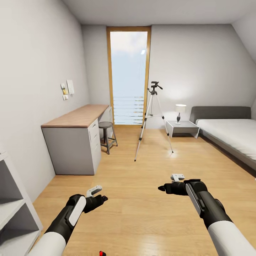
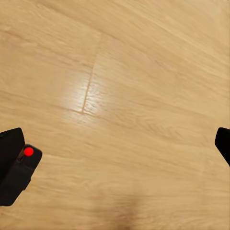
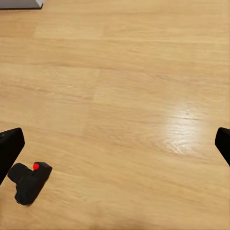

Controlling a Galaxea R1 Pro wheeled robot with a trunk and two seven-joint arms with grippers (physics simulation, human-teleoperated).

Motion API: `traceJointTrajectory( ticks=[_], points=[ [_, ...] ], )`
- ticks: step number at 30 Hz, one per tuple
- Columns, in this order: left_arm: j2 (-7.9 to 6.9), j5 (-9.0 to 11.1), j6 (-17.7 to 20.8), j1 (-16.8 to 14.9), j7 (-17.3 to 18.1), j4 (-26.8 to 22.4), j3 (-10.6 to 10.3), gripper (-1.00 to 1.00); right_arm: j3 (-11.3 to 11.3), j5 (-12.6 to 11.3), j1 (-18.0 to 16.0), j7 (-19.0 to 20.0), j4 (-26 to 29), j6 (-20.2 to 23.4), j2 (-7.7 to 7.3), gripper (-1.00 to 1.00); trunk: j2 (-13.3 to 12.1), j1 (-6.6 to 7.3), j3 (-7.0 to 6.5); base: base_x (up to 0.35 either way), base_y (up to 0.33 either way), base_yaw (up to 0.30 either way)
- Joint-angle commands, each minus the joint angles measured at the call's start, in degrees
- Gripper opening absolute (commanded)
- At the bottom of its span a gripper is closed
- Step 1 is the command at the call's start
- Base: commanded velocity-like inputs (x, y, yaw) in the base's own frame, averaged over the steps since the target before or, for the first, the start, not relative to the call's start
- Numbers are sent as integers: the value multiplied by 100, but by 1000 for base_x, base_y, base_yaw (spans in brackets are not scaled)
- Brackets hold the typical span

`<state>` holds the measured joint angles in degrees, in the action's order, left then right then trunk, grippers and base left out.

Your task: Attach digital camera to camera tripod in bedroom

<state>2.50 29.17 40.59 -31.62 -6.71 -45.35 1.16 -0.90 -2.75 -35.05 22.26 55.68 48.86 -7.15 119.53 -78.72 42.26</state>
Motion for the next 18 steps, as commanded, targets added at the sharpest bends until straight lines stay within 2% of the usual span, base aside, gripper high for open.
traceJointTrajectory(
  ticks=[1,11,15,18],
  points=[
    [4,62,20,-2,-50,-9,13,100,-9,-29,-5,-5,5,29,-5,100,45,-22,25,0,0,0],
    [4,62,-27,-2,-50,-6,11,100,-7,-40,-5,90,27,30,-8,100,446,-241,204,0,0,0],
    [4,62,-31,-2,-51,-4,9,100,-7,-41,-5,353,43,15,-13,100,606,-329,276,0,0,0],
    [4,62,-32,-2,-54,-2,9,100,-6,-35,-5,717,52,-10,-41,100,726,-395,330,0,0,0]
  ],
)
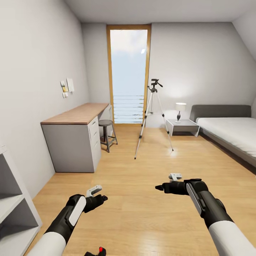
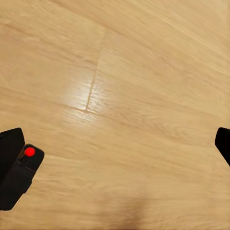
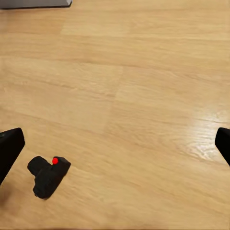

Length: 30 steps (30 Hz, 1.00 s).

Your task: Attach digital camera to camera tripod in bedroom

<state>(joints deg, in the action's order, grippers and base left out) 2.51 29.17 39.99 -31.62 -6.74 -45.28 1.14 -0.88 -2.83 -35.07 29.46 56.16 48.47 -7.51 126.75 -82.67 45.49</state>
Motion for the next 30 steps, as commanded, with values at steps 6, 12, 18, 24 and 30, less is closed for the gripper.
traceJointTrajectory(
  ticks=[6,12,18,24,30],
  points=[
    [4,62,26,-2,-51,-7,13,100,-9,-12,-4,963,8,-7,-226,100,245,-131,114,0,0,0],
    [4,62,26,-2,-48,-7,13,100,-9,-4,-3,1949,9,-71,-465,100,486,-263,222,0,0,0],
    [3,62,26,-2,-51,-7,16,100,-9,0,-5,2337,3,-232,-531,100,726,-395,330,0,0,0],
    [-3,62,26,-2,-51,-9,18,100,-9,1,-7,2415,1,-297,-545,100,967,-527,438,0,0,0],
    [-17,55,31,-2,-67,-79,10,100,-1,3,-8,2422,2,-312,-550,100,1208,-659,545,0,0,0]
  ],
)
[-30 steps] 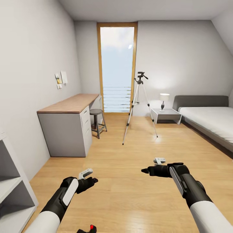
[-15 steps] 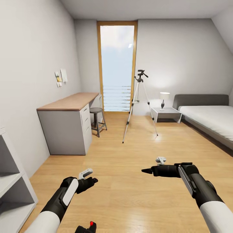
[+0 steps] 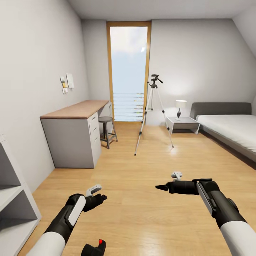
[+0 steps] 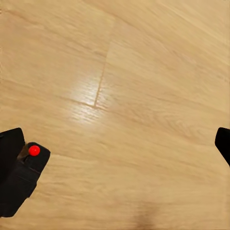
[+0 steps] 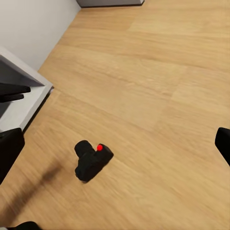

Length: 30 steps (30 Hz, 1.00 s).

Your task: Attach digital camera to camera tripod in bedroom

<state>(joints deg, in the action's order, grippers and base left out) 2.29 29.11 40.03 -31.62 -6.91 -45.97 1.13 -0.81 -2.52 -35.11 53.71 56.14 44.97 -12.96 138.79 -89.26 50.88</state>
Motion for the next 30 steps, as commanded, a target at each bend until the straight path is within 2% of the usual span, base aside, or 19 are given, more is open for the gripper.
traceJointTrajectory(
  ticks=[1,4,5,6,7,8,9,10,12,13,14,19,21,22,23,27,30],
  points=[
    [1,56,28,-2,-53,-15,6,100,-8,-26,-4,-6,3,38,-4,100,44,-21,25,0,0,0],
    [-18,8,34,-2,-55,-53,-14,100,-7,-23,-4,-23,-6,38,-3,100,165,-87,79,0,0,0],
    [-46,-111,41,-2,-55,-83,-28,100,-9,-22,-3,-28,-16,35,0,100,205,-109,97,0,0,0],
    [-105,-507,45,-2,-54,-96,-54,100,-13,-17,-2,-35,-34,32,2,100,245,-131,115,0,0,0],
    [-121,-647,44,-2,-51,-82,-59,100,-14,-16,-3,-38,-39,31,4,100,285,-153,132,0,0,0],
    [-154,-954,41,-2,-37,-44,-65,100,-14,-12,-2,-46,-51,28,9,100,325,-175,150,0,0,0],
    [-171,-1113,39,-2,-25,-14,-68,100,-15,-12,-1,-49,-56,26,12,100,365,-197,168,0,0,0],
    [-208,-1549,35,-2,4,99,-72,100,-15,-12,-1,-56,-67,23,17,100,405,-219,186,0,0,0],
    [-227,-1876,30,-2,22,233,-75,100,-15,-12,-3,-59,-72,22,15,100,447,-244,226,0,0,0],
    [-231,-1954,28,-2,26,281,-75,100,-16,-12,-3,-60,-73,22,15,100,448,-246,249,0,0,0],
    [-242,-2190,19,-2,37,538,-85,100,-14,-12,-3,-62,-76,21,14,100,449,-249,271,0,0,0],
    [-268,-2286,-71,-2,54,799,-92,100,-15,-12,-3,-62,-77,21,13,100,456,-262,382,0,0,0],
    [-311,-2289,-329,-2,114,974,-94,100,-15,-12,-4,-63,-77,21,13,100,459,-267,426,0,0,0],
    [-371,-2279,-731,-2,367,1195,-94,100,-11,-12,-3,-63,-77,21,13,100,460,-269,448,0,0,0],
    [-388,-2283,-873,-2,505,1269,-94,100,-10,-12,-2,-63,-77,21,13,100,461,-272,470,0,0,0],
    [-429,-2312,-1374,-2,1149,1543,-95,100,-8,-12,-4,-63,-77,21,13,100,467,-282,559,0,0,0],
    [-453,-2325,-1603,-2,1494,1684,-95,100,-9,-12,-4,-63,-77,21,13,100,471,-290,625,0,0,0]
  ],
)
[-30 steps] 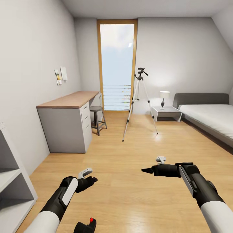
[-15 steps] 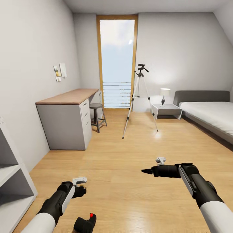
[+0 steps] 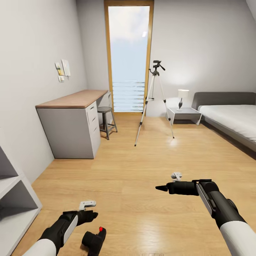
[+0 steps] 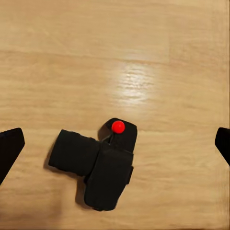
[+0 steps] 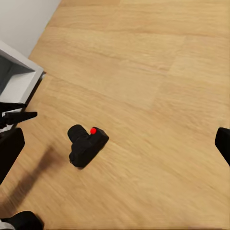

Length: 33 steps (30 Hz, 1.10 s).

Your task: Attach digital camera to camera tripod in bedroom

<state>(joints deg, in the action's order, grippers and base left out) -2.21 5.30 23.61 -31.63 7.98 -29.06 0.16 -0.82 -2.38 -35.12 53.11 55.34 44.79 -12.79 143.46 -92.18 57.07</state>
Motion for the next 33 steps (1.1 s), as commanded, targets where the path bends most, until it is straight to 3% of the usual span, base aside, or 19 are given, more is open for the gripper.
traceJointTrajectory(
  ticks=[1,5,14,26,33],
  points=[
    [-19,31,-63,-1,137,70,2,100,-11,-26,-4,-3,3,38,-4,100,4,-1,29,0,0,0],
    [-38,-87,-186,-1,275,213,2,100,-12,-26,-4,-3,3,37,-4,100,10,-11,117,0,0,0],
    [-43,-618,-410,1,278,827,2,100,-15,-26,-3,-5,-5,36,-1,100,22,-34,317,0,0,0],
    [-21,-724,-1405,-1,-176,1565,2,100,-13,-34,-3,-3,-5,34,-4,100,38,-65,582,0,0,0],
    [-15,-727,-1630,-1,-262,1728,2,100,-13,-35,-3,-3,-5,35,-4,100,47,-83,737,0,0,0]
  ],
)
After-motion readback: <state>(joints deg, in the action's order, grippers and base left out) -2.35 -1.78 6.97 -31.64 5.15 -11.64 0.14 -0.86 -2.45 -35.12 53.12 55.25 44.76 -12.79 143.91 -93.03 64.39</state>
